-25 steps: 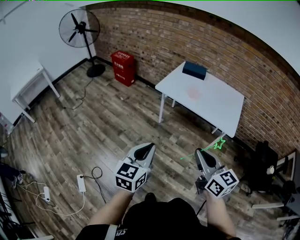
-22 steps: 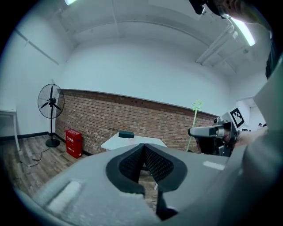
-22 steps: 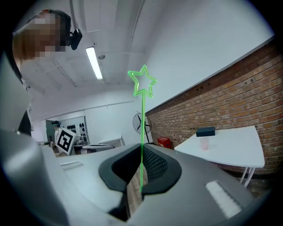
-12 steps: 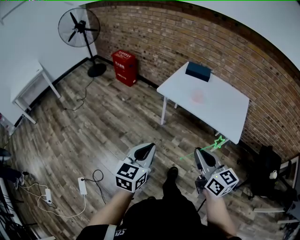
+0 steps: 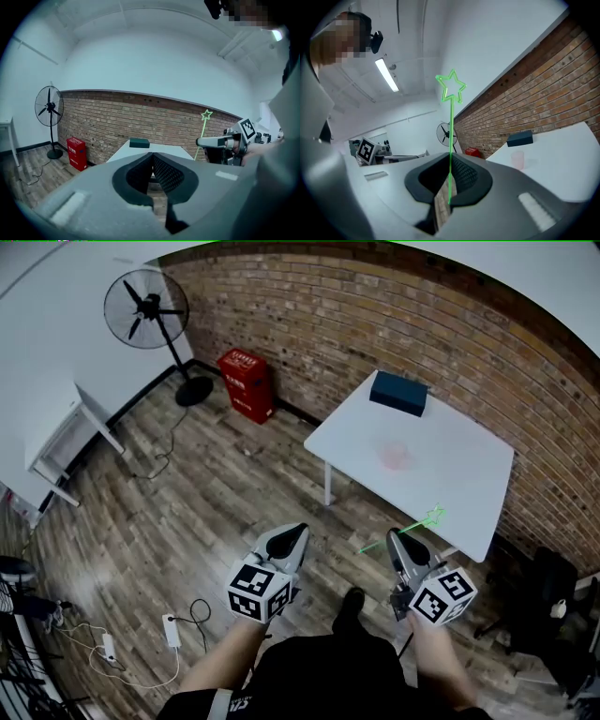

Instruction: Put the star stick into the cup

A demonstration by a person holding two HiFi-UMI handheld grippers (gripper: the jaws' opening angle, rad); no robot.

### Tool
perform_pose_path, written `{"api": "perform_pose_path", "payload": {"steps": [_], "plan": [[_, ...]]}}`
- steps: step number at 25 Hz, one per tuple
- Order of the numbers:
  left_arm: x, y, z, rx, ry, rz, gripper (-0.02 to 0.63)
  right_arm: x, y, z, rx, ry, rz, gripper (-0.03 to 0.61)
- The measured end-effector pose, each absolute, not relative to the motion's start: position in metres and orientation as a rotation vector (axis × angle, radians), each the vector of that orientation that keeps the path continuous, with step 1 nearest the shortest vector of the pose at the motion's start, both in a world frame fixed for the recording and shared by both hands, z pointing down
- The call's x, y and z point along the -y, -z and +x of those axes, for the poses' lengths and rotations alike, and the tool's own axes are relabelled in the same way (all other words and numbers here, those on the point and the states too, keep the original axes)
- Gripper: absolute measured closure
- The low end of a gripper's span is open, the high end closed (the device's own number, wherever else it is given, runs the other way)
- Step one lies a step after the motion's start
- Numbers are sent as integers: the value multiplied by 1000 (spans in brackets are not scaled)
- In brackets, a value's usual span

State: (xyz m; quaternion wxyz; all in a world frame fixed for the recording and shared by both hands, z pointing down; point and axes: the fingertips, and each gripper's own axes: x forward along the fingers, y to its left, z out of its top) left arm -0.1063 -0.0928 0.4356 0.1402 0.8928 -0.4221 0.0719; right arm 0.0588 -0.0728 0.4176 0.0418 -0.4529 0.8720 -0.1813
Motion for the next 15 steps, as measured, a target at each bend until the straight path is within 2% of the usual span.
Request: {"api": "perform_pose_path", "payload": {"steps": [11, 15], "plan": [[232, -436, -11, 1144, -284, 2621, 607, 211, -439, 132, -2660, 633, -1390, 568], [266, -441, 3, 1104, -284, 2628, 607, 247, -442, 145, -2652, 638, -1427, 568]]}}
